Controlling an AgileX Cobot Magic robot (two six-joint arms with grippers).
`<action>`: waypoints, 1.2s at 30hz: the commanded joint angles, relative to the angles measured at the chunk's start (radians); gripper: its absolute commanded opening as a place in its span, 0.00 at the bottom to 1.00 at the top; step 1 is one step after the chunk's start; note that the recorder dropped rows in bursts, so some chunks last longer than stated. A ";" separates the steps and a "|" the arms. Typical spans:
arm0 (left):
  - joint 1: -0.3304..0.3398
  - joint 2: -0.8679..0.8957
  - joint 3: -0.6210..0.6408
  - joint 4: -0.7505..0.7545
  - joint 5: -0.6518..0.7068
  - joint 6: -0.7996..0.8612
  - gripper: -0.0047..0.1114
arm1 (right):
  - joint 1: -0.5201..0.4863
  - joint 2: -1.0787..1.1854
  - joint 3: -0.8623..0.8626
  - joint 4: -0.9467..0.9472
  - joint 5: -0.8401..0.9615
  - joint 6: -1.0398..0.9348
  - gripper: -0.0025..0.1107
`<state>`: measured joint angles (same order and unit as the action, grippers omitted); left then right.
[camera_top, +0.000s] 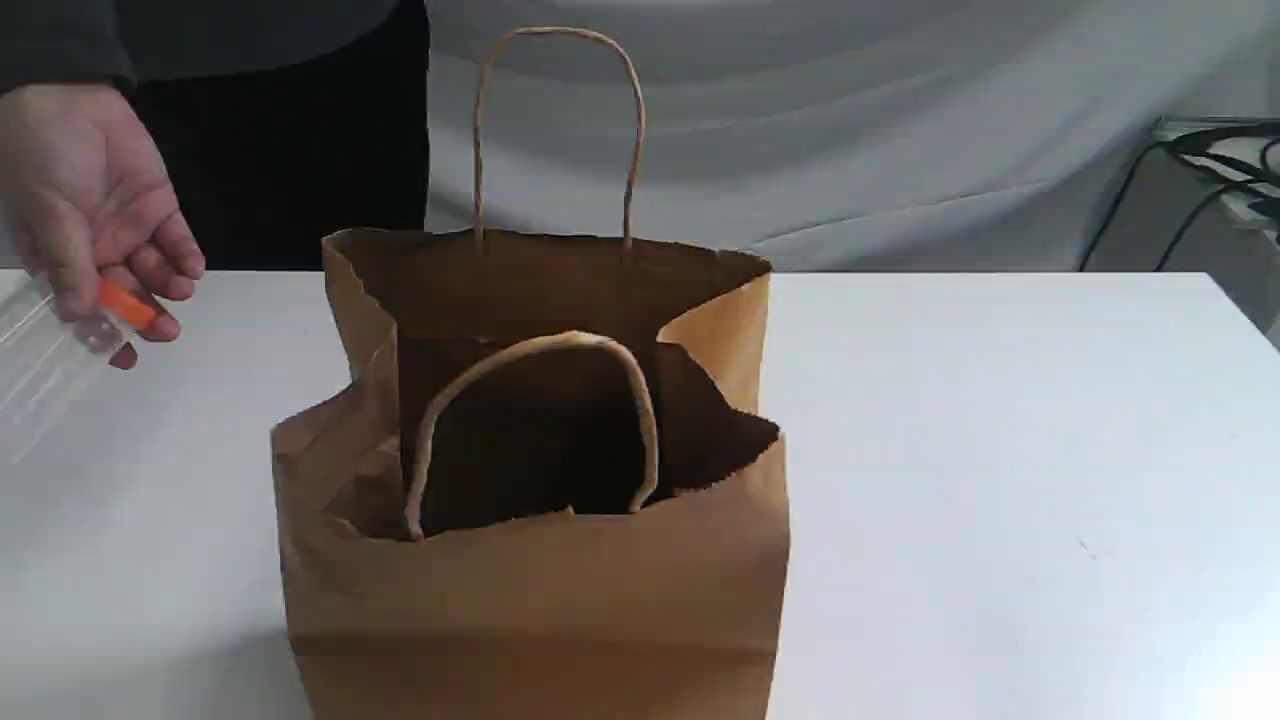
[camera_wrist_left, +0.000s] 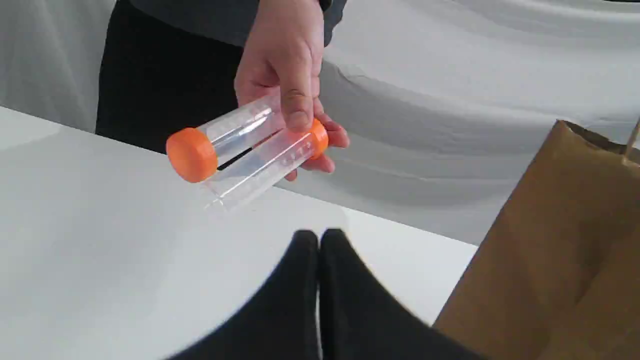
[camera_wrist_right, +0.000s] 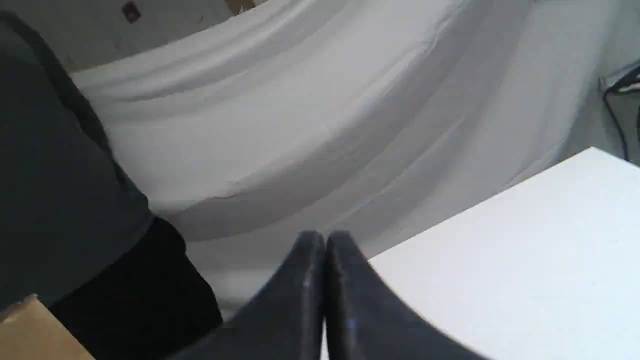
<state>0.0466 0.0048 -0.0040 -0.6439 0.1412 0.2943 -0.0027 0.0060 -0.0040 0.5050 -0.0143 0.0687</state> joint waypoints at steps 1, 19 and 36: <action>-0.006 -0.005 0.004 0.000 -0.005 -0.001 0.04 | -0.006 -0.006 0.004 0.064 -0.012 -0.001 0.02; -0.006 -0.005 0.004 0.000 -0.009 -0.001 0.04 | -0.006 -0.006 0.004 0.082 0.046 0.015 0.02; -0.006 -0.005 0.004 0.000 -0.011 -0.001 0.04 | -0.006 0.047 -0.342 0.137 0.385 -0.444 0.02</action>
<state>0.0466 0.0048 -0.0040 -0.6439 0.1412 0.2943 -0.0027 0.0205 -0.2781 0.6132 0.2922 -0.2704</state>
